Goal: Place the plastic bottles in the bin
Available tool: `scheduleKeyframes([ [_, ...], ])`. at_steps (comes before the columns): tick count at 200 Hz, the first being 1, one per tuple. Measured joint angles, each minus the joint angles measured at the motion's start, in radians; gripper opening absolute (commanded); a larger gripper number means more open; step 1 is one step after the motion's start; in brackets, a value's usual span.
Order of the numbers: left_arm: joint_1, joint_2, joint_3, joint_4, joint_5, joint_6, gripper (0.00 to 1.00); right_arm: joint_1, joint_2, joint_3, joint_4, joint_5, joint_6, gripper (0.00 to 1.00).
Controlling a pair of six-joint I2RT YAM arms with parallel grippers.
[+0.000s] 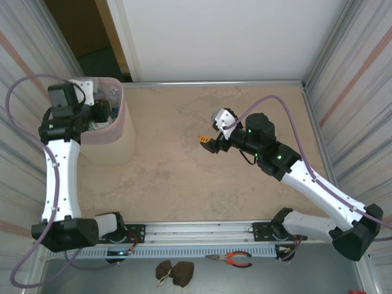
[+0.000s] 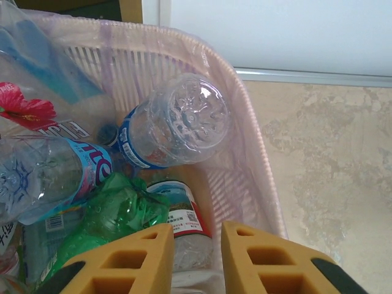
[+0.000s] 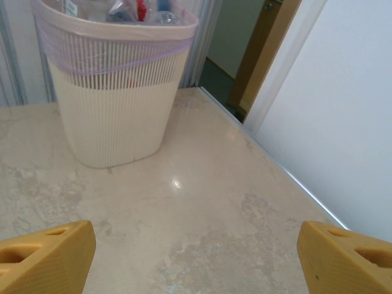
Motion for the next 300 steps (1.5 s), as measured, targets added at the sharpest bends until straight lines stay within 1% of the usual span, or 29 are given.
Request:
scheduleKeyframes([
  [23, 0.014, -0.038, -0.045, 0.027, 0.019, -0.003, 0.26, 0.0, 0.0, 0.0, 0.0, 0.0, 0.0, 0.84],
  [38, 0.019, -0.035, -0.045, 0.033, 0.029, -0.006, 0.28, 0.0, 0.0, 0.0, -0.001, 0.0, 0.0, 0.85],
  [73, 0.019, -0.013, 0.005, -0.009, 0.049, -0.02, 0.42, 0.002, 0.0, 0.0, -0.009, 0.001, 0.0, 0.85],
  [81, 0.019, -0.008, 0.027, -0.027, 0.055, -0.026, 0.46, 0.002, -0.002, 0.0, -0.01, 0.001, 0.0, 0.85],
  [105, 0.019, -0.003, 0.12, -0.064, 0.072, -0.041, 0.53, 0.002, -0.009, 0.0, -0.016, 0.013, 0.001, 0.85],
  [131, 0.019, -0.011, 0.236, -0.08, 0.09, -0.056, 0.59, 0.002, -0.02, 0.0, -0.024, 0.053, 0.013, 0.86],
  [146, 0.019, -0.029, 0.277, -0.084, 0.1, -0.064, 0.62, 0.002, -0.029, 0.0, -0.039, 0.097, 0.035, 0.86],
  [165, 0.019, -0.065, 0.296, -0.099, 0.115, -0.078, 0.65, -0.003, -0.045, 0.0, -0.066, 0.158, 0.079, 0.87],
  [183, 0.019, -0.111, 0.288, -0.117, 0.124, -0.09, 0.68, -0.029, -0.076, -0.005, -0.094, 0.196, 0.127, 0.87],
  [201, 0.019, -0.181, 0.235, -0.133, 0.123, -0.101, 0.71, -0.081, -0.132, -0.031, -0.114, 0.227, 0.178, 0.87],
  [220, 0.019, -0.263, 0.139, -0.156, 0.119, -0.111, 0.72, -0.147, -0.203, -0.086, -0.134, 0.248, 0.227, 0.88],
  [263, 0.019, -0.472, -0.168, -0.186, 0.068, -0.174, 0.75, -0.29, -0.334, -0.207, -0.201, 0.273, 0.307, 0.9],
  [300, 0.019, -0.626, -0.476, -0.178, -0.018, -0.298, 0.87, -0.378, -0.408, -0.313, -0.219, 0.29, 0.349, 0.9],
])
